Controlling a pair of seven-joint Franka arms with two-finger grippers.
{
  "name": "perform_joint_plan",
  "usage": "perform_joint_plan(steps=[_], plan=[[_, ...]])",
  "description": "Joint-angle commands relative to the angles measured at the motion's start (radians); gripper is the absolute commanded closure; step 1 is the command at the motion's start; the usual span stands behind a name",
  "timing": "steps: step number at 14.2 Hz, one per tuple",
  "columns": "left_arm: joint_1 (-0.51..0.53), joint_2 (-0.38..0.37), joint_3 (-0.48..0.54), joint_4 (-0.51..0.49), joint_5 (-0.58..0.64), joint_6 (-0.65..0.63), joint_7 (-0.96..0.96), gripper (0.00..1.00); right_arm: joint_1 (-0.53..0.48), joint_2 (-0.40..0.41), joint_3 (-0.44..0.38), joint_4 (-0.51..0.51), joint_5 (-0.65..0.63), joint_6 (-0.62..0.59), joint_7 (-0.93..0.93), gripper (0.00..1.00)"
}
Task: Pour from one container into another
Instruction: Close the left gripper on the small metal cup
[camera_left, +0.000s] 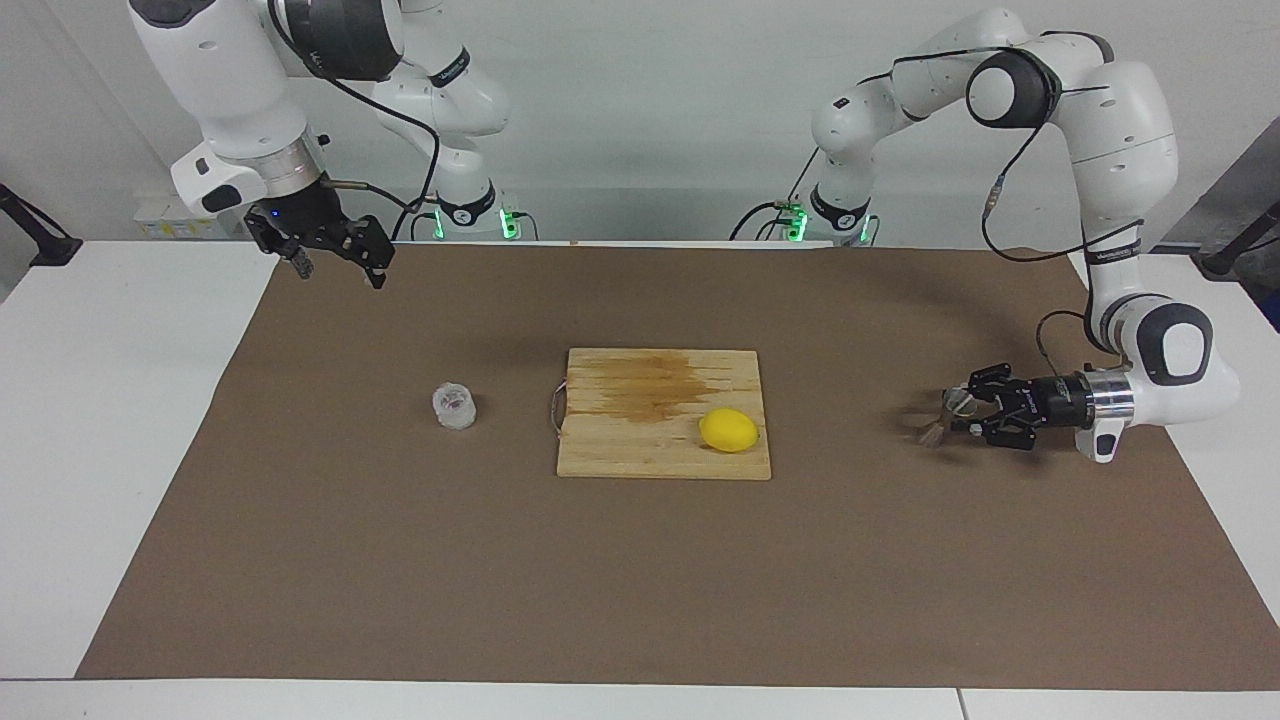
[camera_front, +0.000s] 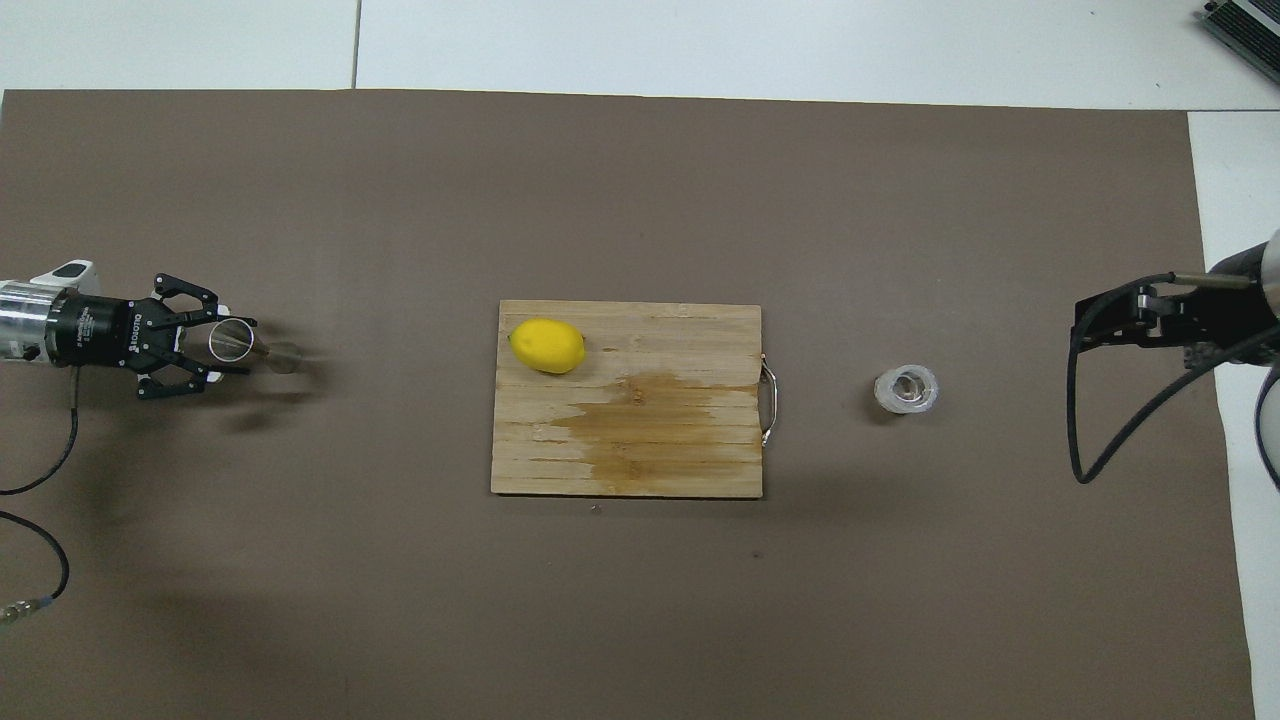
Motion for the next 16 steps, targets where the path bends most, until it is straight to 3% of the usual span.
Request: perform_joint_plan(steps=[1,3,7,10,16], plan=[[0.020,0.002,-0.012,-0.017,-0.022,-0.012,0.012,0.58,-0.010,-0.024,0.003,-0.025,0.019,0.003,-0.016,0.00],[0.022,0.002,-0.012,-0.022,-0.031,-0.013,0.012,0.73,-0.010,-0.024,0.003,-0.025,0.019,0.003,-0.016,0.00],[0.022,0.002,-0.011,-0.031,-0.044,-0.013,0.010,0.78,-0.010,-0.024,0.003,-0.025,0.019,0.003,-0.016,0.00],[0.030,0.003,-0.012,-0.042,-0.066,-0.013,0.012,0.92,-0.010,-0.024,0.003,-0.025,0.019,0.003,-0.016,0.00],[0.027,-0.018,-0.066,-0.028,-0.103,-0.012,-0.074,0.98,-0.010,-0.024,0.003,-0.025,0.019,0.003,-0.016,0.00]])
